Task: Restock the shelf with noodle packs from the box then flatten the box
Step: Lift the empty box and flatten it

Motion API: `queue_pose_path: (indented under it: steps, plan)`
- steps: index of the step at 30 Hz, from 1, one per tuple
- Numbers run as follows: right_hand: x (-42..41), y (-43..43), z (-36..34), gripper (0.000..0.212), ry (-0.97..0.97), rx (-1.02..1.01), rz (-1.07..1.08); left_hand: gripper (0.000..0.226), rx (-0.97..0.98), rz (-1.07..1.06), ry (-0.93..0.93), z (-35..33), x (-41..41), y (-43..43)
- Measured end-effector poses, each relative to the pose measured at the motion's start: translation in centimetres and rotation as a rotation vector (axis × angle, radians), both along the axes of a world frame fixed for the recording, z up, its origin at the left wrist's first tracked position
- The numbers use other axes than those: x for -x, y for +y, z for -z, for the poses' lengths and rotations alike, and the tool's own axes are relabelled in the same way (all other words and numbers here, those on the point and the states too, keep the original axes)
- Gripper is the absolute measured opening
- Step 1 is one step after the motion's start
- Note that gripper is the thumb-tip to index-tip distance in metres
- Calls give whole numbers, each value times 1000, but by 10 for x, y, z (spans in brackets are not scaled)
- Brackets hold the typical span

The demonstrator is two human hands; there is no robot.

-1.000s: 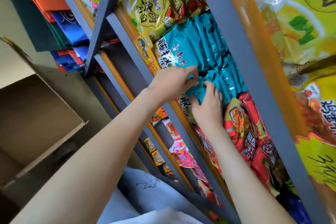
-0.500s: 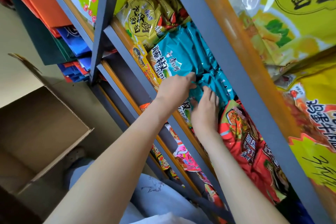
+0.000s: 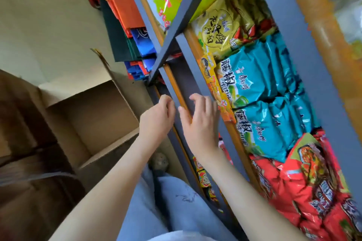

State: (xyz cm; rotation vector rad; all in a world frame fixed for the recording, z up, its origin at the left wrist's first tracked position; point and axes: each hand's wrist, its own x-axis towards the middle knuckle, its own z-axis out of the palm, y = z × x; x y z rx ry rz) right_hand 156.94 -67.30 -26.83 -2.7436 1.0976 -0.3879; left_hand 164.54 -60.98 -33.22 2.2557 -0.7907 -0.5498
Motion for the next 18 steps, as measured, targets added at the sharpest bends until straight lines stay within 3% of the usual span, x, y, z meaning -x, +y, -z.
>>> queue_pose_path:
  steps: [8, 18]
  plan:
    - [-98, 56, 106, 40, 347, -471, -75, 24, -445, -471, 300, 93, -76, 122]
    - [-171, 71, 271, 45, 590, -749, 114, 39, -621, -986, 656, 231, -114, 193]
